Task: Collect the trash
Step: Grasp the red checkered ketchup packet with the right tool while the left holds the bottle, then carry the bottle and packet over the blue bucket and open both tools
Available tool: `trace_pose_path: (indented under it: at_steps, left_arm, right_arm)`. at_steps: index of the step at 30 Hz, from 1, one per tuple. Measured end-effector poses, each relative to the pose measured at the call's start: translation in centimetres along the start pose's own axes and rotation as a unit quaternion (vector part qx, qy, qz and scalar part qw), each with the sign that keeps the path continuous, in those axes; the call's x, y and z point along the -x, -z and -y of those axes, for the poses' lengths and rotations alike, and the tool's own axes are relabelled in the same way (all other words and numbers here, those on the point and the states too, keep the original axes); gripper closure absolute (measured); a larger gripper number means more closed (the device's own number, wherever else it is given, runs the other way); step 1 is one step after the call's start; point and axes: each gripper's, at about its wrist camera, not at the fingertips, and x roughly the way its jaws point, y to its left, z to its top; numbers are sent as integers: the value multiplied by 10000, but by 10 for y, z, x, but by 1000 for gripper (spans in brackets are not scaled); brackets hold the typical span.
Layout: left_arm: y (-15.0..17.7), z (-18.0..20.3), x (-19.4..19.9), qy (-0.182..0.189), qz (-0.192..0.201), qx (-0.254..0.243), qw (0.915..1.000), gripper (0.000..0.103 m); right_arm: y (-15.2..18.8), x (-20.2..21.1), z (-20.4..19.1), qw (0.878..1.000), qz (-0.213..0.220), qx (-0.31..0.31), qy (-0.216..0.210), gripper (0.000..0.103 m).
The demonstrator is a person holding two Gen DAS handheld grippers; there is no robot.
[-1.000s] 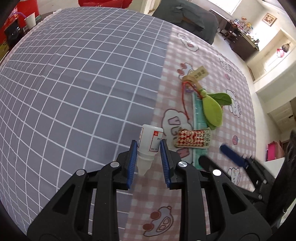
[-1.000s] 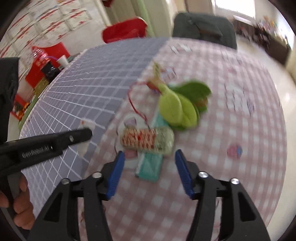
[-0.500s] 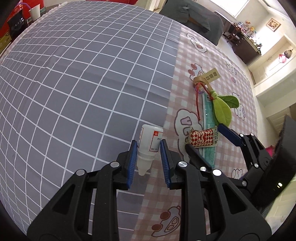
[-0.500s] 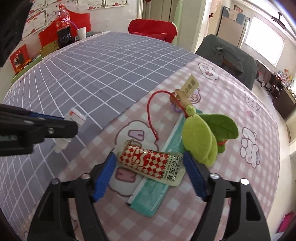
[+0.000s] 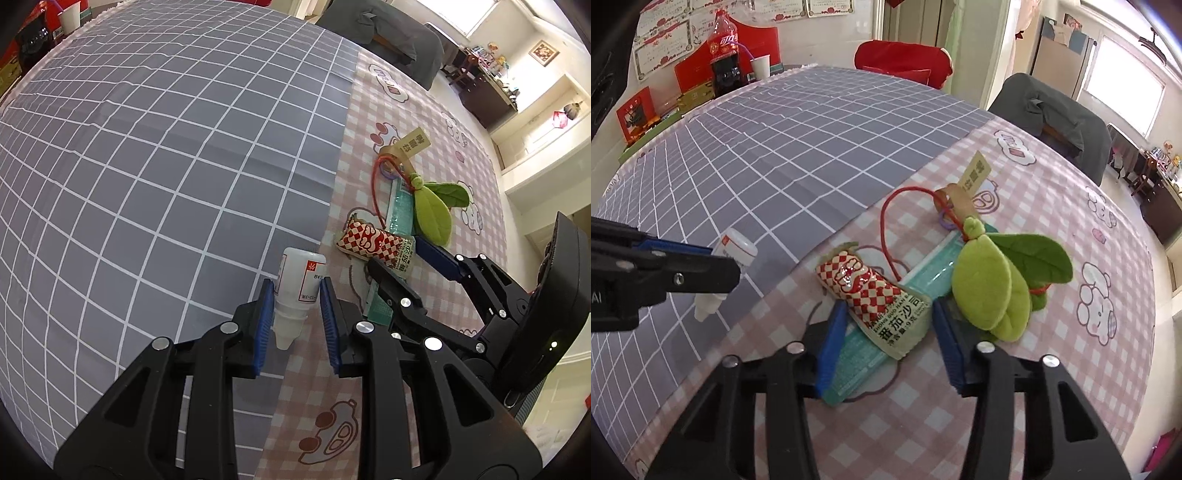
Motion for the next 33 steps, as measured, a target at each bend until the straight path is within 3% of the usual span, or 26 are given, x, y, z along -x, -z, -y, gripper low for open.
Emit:
trace_pose_path:
  at_steps: [2,6,13,25,28,33]
  left_arm:
    - [2,-1,3,1,17,-1,10000,77]
    - [3,-3,9,9,39,30,10000,77]
    - [10,-7,20,3,80,60,10000,77]
    - [20,-12,55,205,368,1,9991,77]
    - [21,3,70,441,575,25,9974,78]
    - [30,64,87,886,545,-624,9926,78]
  right_arm:
    - [0,3,0,10000,-15,-62,-58,68]
    - [1,12,1,9991,-36,-317,-278,72]
    - [14,28,11,9882,-129,-1362,-694,74]
    - [21,82,5,9770,183,-1900,-954,76]
    - [25,111,15,9725,378,-2122,-885,76]
    - [39,164,37,9649,610,-2429,-797,76]
